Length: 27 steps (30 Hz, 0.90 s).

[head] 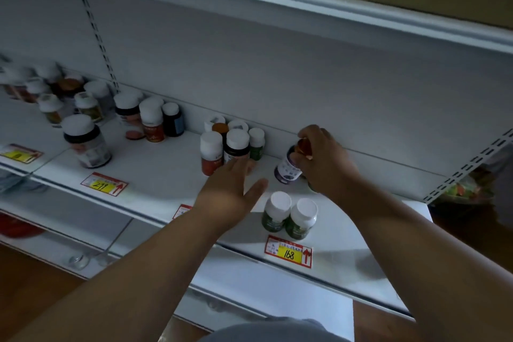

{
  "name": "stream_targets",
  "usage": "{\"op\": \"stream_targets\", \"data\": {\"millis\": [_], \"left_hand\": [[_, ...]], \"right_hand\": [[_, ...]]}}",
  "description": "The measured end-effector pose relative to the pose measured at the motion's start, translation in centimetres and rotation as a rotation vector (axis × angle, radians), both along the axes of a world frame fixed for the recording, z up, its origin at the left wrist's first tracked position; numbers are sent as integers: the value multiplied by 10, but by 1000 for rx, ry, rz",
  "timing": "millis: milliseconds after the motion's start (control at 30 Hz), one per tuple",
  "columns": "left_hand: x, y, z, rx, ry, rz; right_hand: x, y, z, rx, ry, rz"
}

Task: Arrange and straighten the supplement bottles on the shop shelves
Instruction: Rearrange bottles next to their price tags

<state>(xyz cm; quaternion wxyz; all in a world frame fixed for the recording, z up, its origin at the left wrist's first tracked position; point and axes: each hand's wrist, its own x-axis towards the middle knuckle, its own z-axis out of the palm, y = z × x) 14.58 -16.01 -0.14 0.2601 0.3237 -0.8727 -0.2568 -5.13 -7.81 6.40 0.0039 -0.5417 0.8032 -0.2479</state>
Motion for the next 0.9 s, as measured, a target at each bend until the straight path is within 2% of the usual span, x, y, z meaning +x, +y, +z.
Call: {"op": "stream_targets", "data": {"millis": [133, 200, 367, 533, 667, 900], "left_hand": [[29, -24, 7, -32, 90, -26], [48, -34, 5, -62, 85, -60], [107, -78, -15, -121, -103, -115], [131, -106, -38, -257, -293, -184], [126, -117, -53, -309, -286, -238], [122, -123, -68, -263, -284, -220]], "right_hand": [[46, -22, 18, -191, -228, 21], [71, -31, 17, -242, -283, 18], [135, -65, -6, -95, -243, -9], [179, -78, -34, -17, -201, -32], [197, -89, -47, -4, -178, -35], [206, -111, -54, 15, -139, -49]]}}
